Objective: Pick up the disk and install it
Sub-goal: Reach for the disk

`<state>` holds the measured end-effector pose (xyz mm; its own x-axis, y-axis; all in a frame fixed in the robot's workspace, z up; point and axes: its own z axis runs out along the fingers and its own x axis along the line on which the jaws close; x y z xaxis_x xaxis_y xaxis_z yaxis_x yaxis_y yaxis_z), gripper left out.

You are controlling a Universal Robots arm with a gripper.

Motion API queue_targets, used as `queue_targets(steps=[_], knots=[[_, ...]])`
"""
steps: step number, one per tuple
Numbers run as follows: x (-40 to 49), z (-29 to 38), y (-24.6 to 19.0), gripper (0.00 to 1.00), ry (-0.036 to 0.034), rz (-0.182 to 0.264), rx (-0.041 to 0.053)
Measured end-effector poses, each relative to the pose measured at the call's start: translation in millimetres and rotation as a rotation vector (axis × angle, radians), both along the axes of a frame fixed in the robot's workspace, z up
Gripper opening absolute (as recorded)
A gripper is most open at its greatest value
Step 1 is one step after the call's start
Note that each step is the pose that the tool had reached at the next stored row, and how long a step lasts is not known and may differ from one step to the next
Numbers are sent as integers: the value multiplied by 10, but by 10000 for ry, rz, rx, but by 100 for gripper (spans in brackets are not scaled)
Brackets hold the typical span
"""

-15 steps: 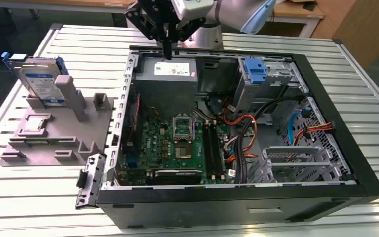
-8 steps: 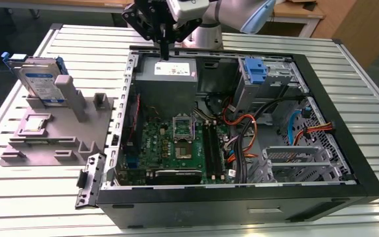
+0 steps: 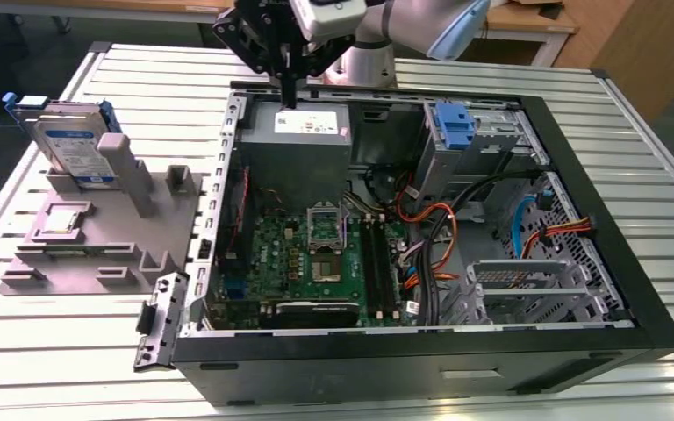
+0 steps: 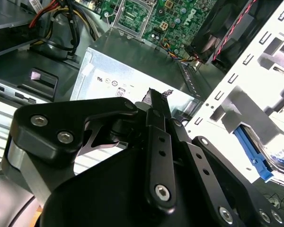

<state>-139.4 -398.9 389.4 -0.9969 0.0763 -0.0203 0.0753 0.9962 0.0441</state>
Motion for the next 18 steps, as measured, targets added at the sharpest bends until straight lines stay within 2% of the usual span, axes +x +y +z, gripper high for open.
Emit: queue_targets(steps=[18], knots=[[-37,-13,0,10,13,1,0]])
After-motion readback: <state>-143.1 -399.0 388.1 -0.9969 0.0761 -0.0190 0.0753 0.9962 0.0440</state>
